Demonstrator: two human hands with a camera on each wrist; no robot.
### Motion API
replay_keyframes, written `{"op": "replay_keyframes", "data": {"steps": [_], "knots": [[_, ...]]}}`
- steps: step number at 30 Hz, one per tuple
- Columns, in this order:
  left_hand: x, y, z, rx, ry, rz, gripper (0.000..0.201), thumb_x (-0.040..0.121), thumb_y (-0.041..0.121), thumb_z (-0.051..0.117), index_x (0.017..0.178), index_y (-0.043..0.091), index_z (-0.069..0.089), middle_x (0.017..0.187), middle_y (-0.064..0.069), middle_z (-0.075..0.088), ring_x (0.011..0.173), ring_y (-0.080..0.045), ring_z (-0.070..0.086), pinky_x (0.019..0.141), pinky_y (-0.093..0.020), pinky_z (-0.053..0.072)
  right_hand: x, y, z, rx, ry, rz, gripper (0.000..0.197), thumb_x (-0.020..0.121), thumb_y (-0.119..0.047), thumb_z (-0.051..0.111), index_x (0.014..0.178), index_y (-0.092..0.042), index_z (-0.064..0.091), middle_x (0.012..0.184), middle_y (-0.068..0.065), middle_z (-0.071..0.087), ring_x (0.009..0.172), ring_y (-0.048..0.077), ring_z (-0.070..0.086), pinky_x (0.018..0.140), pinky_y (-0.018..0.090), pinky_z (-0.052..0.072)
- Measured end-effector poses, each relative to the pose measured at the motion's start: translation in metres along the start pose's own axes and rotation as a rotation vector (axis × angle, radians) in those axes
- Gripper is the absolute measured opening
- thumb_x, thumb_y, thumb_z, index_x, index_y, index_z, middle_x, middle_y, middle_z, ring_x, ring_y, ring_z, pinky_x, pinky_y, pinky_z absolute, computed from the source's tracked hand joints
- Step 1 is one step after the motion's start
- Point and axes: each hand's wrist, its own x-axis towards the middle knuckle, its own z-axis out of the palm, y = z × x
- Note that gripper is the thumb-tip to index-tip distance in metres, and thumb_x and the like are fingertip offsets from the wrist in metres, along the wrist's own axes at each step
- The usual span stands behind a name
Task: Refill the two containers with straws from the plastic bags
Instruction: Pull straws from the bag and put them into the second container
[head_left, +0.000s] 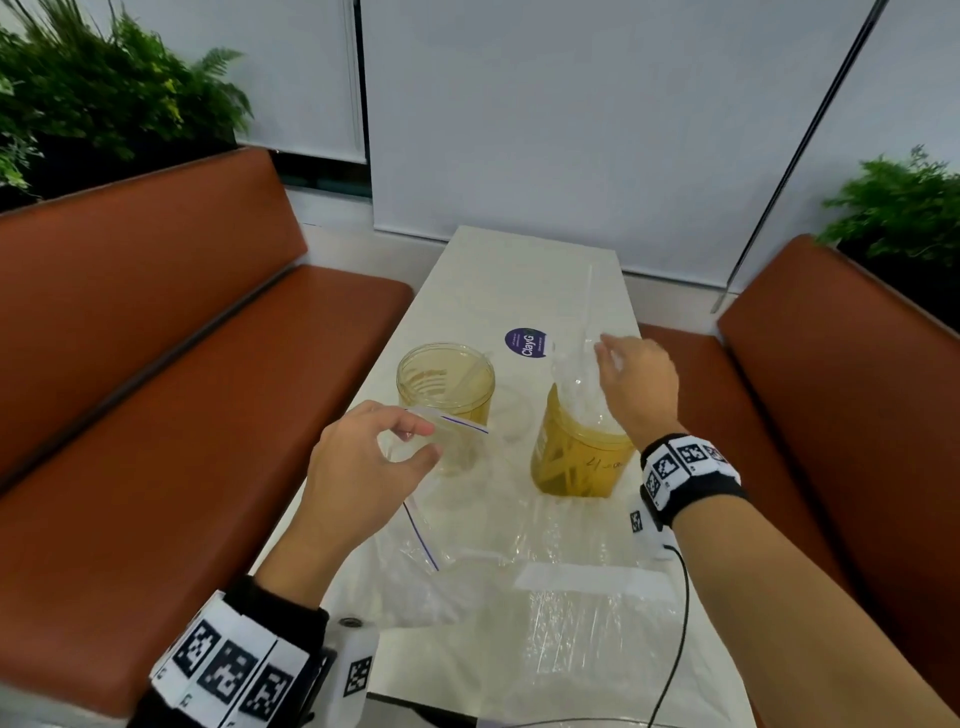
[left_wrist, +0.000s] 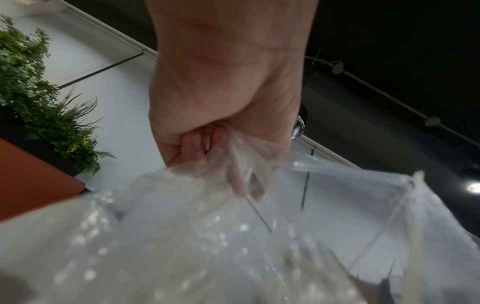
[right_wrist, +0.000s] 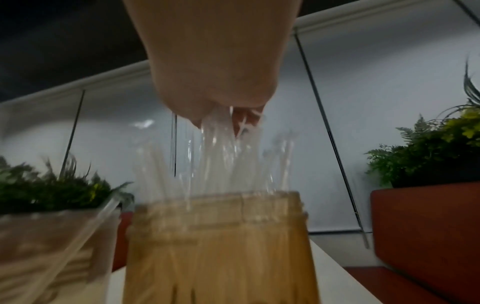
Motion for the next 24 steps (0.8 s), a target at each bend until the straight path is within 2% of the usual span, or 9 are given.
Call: {"op": "replay_keyframes", "data": {"steps": [2,4,8,10,14,18,21,23,24], "knots": [[-0.001,0.000,0.000,-0.006,-0.010,-0.005,0.012,0.079,0.033,0.084,0.088,0.035,0.076,0.091,0.014,0.066,0.079,0.000,0.060,0.068,-0.023,0.042,-0.008,0.004,0.004,-0.104,-0.083,-0.033,0.051,0.106,-0.044,0.040,0.100,-0.008,0.076,0.102,0.011,0.074,0.105,0.030,0.065,0.081,0.039,0.054],[-0.002,0.001,-0.002,-0.013,-0.033,-0.010,0.012,0.081,0.031,0.083,0.089,0.036,0.076,0.093,0.015,0.066,0.074,0.004,0.058,0.066,-0.021,0.040,-0.002,-0.003,-0.005,-0.086,0.004,0.013,0.060,0.107,-0.046,0.033,0.086,-0.006,0.072,0.090,0.010,0.069,0.097,0.029,0.062,0.071,0.032,0.046],[-0.003,0.004,-0.004,-0.003,-0.099,0.002,0.020,0.085,0.019,0.077,0.096,0.036,0.076,0.099,0.014,0.065,0.055,0.003,0.050,0.060,-0.018,0.036,0.045,-0.026,-0.030,0.097,0.223,-0.014,0.038,0.108,-0.031,0.038,0.128,-0.008,0.061,0.131,0.011,0.058,0.125,0.026,0.049,0.100,0.030,0.039],[-0.003,0.005,-0.004,-0.008,-0.121,0.008,0.025,0.086,0.014,0.075,0.099,0.035,0.075,0.101,0.014,0.065,0.054,0.004,0.050,0.058,-0.019,0.035,0.067,-0.033,-0.035,0.109,0.069,-0.087,0.041,0.107,-0.031,0.041,0.135,-0.006,0.060,0.137,0.012,0.058,0.130,0.027,0.051,0.108,0.036,0.039],[-0.005,0.003,-0.003,-0.047,-0.146,0.012,0.031,0.085,0.008,0.071,0.101,0.034,0.075,0.103,0.013,0.064,0.050,0.003,0.048,0.058,-0.022,0.036,0.049,-0.024,-0.017,-0.043,-0.273,-0.121,0.035,0.106,-0.030,0.048,0.120,-0.010,0.073,0.120,0.011,0.073,0.110,0.029,0.067,0.099,0.038,0.052],[-0.008,0.003,-0.002,-0.068,-0.181,0.021,0.032,0.086,0.005,0.067,0.104,0.031,0.075,0.104,0.012,0.064,0.052,0.006,0.050,0.059,-0.020,0.036,0.012,-0.010,-0.006,-0.226,-0.497,-0.090,0.044,0.109,-0.035,0.034,0.121,-0.009,0.068,0.108,0.013,0.069,0.099,0.033,0.066,0.087,0.039,0.052],[-0.006,0.005,0.000,-0.074,-0.230,0.023,0.036,0.088,0.003,0.062,0.108,0.031,0.072,0.112,0.015,0.063,0.057,0.010,0.050,0.063,-0.017,0.036,0.013,-0.016,-0.015,-0.046,-0.267,-0.004,0.048,0.109,-0.037,0.034,0.118,-0.006,0.069,0.113,0.016,0.071,0.106,0.037,0.065,0.089,0.042,0.052],[-0.005,0.008,0.001,-0.073,-0.274,0.025,0.042,0.088,0.000,0.058,0.111,0.032,0.071,0.117,0.017,0.063,0.060,0.005,0.050,0.069,-0.023,0.040,0.012,-0.023,-0.017,0.003,-0.087,-0.051,0.047,0.108,-0.041,0.037,0.131,-0.012,0.065,0.132,0.011,0.065,0.125,0.031,0.057,0.102,0.042,0.047],[-0.006,0.010,0.000,-0.066,-0.296,0.025,0.044,0.087,-0.001,0.056,0.114,0.031,0.070,0.120,0.017,0.062,0.063,-0.001,0.052,0.073,-0.027,0.044,0.009,-0.024,-0.015,-0.004,-0.092,-0.080,0.046,0.107,-0.041,0.039,0.137,-0.014,0.062,0.141,0.010,0.060,0.134,0.029,0.052,0.109,0.042,0.042]]}}
